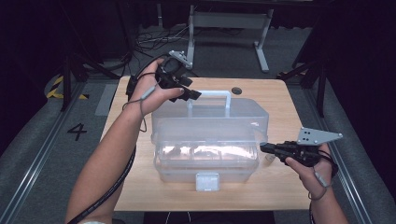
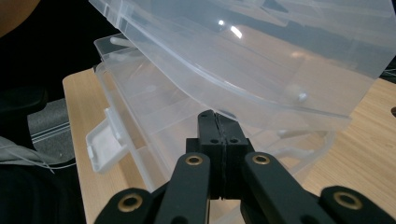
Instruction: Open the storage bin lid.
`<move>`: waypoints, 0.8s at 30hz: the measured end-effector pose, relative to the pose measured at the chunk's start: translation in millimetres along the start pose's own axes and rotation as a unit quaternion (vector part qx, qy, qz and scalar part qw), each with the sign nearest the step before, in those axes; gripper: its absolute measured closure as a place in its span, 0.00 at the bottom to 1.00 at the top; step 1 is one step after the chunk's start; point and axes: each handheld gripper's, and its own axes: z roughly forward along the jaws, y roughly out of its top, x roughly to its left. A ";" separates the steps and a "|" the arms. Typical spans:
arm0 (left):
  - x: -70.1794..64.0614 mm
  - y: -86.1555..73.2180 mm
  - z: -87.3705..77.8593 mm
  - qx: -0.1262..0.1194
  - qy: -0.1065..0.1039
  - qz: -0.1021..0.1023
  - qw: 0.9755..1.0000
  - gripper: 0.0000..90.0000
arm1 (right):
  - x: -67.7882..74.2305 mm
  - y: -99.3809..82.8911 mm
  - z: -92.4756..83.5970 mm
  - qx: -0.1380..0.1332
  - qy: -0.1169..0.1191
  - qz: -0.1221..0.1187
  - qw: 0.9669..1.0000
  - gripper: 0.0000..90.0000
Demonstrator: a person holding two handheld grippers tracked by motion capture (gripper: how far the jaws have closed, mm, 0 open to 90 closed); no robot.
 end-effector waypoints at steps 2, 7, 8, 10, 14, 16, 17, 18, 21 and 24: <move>-1.7 -0.7 -5.5 -0.005 0.000 0.001 1.000 0.48 | -0.7 1.8 0.5 -0.001 -0.001 -0.002 1.000 1.00; -12.2 -3.2 -16.5 -0.016 -0.001 0.005 1.000 0.50 | -3.0 5.8 0.4 -0.007 -0.006 0.001 1.000 1.00; -14.8 -4.0 -18.4 -0.021 -0.002 0.007 1.000 0.52 | -3.3 6.3 0.5 -0.008 -0.007 0.001 1.000 1.00; -19.6 -5.7 -23.1 -0.027 -0.004 0.010 1.000 0.56 | -3.8 8.2 0.5 -0.010 -0.010 0.003 1.000 1.00; -27.6 -11.6 -37.2 -0.041 -0.014 0.008 0.999 0.69 | -5.2 11.7 0.9 -0.015 -0.014 0.004 1.000 1.00; -29.7 -13.9 -42.2 -0.045 -0.014 0.008 0.999 0.72 | -5.6 12.7 0.8 -0.016 -0.018 0.003 1.000 1.00; -30.7 -15.2 -44.4 -0.047 -0.015 0.009 0.999 0.74 | -6.1 13.8 1.2 -0.018 -0.019 0.003 1.000 1.00; -32.1 -17.5 -48.5 -0.048 -0.017 0.009 0.999 0.76 | -6.4 14.4 1.6 -0.018 -0.019 0.003 1.000 1.00; -34.4 -23.5 -57.1 -0.051 -0.022 0.004 0.998 0.88 | -7.6 17.8 3.7 -0.018 -0.024 0.001 1.000 1.00; -37.2 -32.9 -63.3 -0.054 -0.029 0.002 0.998 0.99 | -9.5 20.9 4.2 -0.022 -0.028 0.001 0.999 1.00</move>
